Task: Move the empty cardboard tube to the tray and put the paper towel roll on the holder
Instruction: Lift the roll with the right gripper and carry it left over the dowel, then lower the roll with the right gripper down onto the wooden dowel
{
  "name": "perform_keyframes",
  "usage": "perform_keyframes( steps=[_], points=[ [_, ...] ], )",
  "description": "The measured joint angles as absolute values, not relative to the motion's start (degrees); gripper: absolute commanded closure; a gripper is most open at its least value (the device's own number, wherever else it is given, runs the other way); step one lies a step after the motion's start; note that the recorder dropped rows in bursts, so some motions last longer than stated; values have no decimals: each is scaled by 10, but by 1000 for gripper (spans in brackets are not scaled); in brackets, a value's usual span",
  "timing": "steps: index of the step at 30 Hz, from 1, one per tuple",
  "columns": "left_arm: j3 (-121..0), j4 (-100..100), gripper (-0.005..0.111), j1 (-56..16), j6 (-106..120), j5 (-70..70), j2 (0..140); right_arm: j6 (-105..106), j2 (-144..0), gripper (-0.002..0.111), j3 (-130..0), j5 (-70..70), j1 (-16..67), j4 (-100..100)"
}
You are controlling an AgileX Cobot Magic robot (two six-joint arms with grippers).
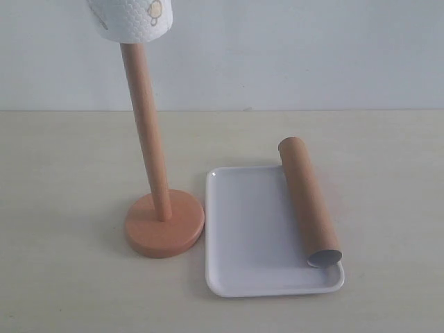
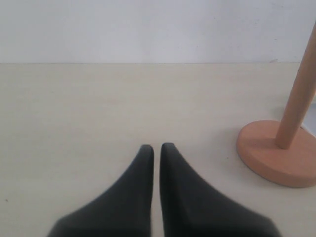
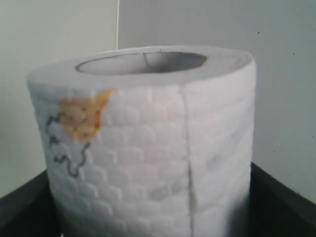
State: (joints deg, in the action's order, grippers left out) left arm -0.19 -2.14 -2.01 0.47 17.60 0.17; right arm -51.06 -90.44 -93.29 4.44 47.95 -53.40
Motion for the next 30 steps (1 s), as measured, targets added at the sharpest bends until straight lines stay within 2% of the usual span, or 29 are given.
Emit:
perform_keyframes(
  steps=[17, 30],
  points=[
    [-2, -21, 103, -20, 5, 176, 2, -512, -950, 109, -947, 20, 479, -529],
    [-2, -21, 103, -20, 5, 176, 2, -485, -954, 109, -876, 47, 479, -526]
  ],
)
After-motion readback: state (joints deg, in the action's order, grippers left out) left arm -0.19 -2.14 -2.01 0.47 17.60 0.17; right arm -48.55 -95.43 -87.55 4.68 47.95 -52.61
